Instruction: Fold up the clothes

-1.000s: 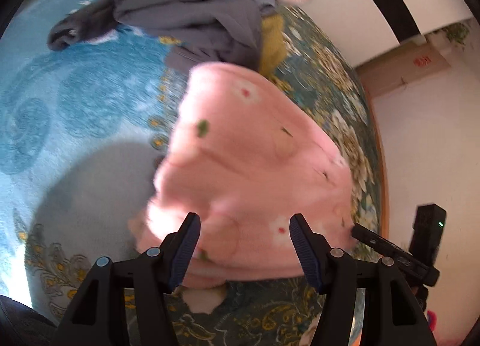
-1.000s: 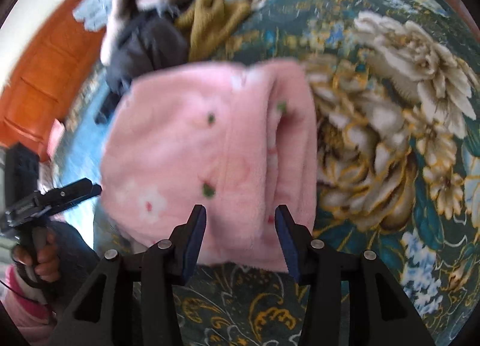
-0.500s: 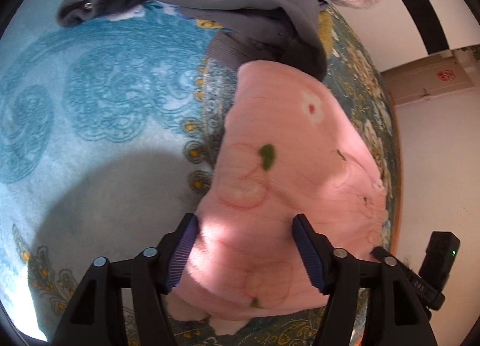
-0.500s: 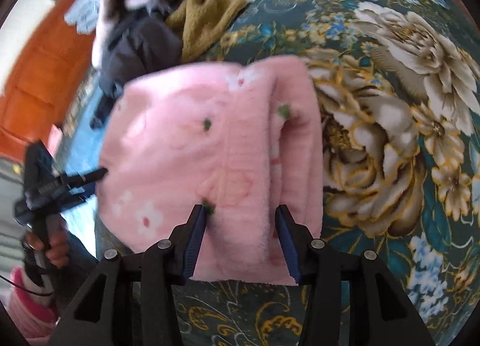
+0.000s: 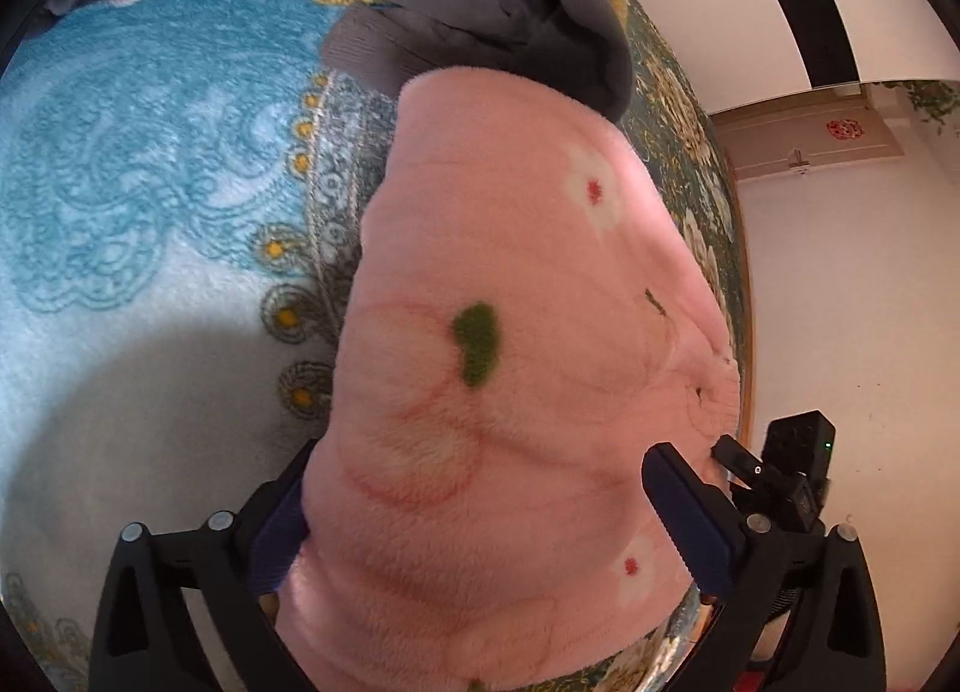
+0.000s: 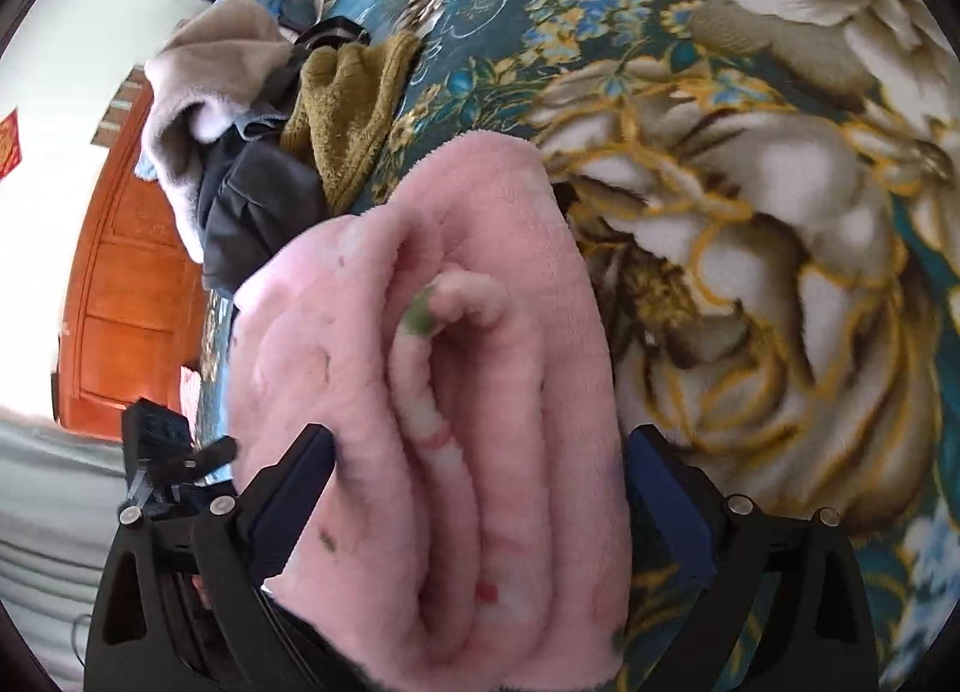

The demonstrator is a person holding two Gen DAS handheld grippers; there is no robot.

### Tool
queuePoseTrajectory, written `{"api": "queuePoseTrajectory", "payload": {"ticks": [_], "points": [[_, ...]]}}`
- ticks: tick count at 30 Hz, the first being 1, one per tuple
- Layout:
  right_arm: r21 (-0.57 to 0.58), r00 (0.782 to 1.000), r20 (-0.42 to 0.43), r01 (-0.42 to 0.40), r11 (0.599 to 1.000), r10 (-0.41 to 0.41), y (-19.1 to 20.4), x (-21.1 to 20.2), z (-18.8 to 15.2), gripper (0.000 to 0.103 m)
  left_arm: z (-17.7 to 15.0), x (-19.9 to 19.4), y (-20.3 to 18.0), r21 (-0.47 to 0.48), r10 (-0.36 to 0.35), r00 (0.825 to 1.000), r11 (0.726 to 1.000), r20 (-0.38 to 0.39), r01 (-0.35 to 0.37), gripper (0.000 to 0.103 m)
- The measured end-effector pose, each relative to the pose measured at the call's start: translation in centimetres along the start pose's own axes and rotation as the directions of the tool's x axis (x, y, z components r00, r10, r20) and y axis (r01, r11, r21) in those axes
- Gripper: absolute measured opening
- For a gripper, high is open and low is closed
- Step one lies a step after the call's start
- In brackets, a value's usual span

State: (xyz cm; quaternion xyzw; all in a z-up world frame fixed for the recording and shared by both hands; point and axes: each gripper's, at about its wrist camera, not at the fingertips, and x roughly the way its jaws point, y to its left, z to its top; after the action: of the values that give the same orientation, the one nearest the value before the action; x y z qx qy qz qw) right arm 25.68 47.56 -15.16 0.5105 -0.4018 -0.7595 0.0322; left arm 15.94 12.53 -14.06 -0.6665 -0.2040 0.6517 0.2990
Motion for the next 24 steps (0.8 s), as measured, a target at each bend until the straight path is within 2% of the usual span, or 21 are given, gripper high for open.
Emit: {"api": "queuePoseTrajectory", "payload": {"ticks": [6, 15, 16, 17, 18, 19, 21, 22, 24], "points": [[-0.032, 0.999, -0.026, -0.04, 0.999, 0.039, -0.7, 1.0, 0.5, 0.103, 0.4, 0.9, 0.5, -0.001, -0.038, 0.999, 0.999, -0.034, 0.038, 0.103], [-0.052, 0.999, -0.044, -0.031, 0.998, 0.028, -0.1, 1.5, 1.1, 0.101, 0.9, 0.5, 0.9, -0.062, -0.04, 0.999, 0.997, -0.034, 0.038, 0.101], [-0.049, 0.999, -0.043, -0.03, 0.998, 0.028, -0.1, 1.6, 1.1, 0.099, 0.8, 0.5, 0.8, -0.055, -0.034, 0.999, 0.998, -0.034, 0.032, 0.099], [-0.047, 0.999, -0.042, -0.03, 0.998, 0.028, 0.0, 1.6, 1.1, 0.092, 0.8, 0.5, 0.6, -0.047, -0.027, 0.999, 0.999, -0.033, 0.025, 0.098], [-0.045, 0.999, -0.041, -0.029, 0.999, 0.027, 0.0, 1.7, 1.1, 0.084, 0.7, 0.4, 0.5, -0.039, -0.02, 0.999, 0.999, -0.032, 0.018, 0.091], [-0.045, 0.999, -0.041, -0.029, 0.999, 0.027, 0.2, 1.8, 1.1, 0.08, 0.6, 0.4, 0.3, -0.031, -0.012, 0.999, 0.999, -0.031, 0.011, 0.084], [-0.044, 0.999, -0.035, -0.025, 0.999, 0.023, 0.4, 1.7, 1.1, 0.073, 0.4, 0.3, 0.0, -0.018, -0.004, 1.0, 1.0, -0.024, 0.003, 0.079], [-0.043, 0.999, -0.031, -0.022, 0.999, 0.021, 0.5, 1.6, 1.1, 0.071, 0.2, 0.0, -0.1, -0.013, -0.002, 1.0, 1.0, -0.016, 0.002, 0.073], [-0.043, 1.0, -0.025, -0.018, 0.999, 0.017, 0.8, 1.3, 1.1, 0.059, -0.2, -0.5, -0.3, 0.002, 0.003, 1.0, 1.0, 0.001, -0.003, 0.062]]}}
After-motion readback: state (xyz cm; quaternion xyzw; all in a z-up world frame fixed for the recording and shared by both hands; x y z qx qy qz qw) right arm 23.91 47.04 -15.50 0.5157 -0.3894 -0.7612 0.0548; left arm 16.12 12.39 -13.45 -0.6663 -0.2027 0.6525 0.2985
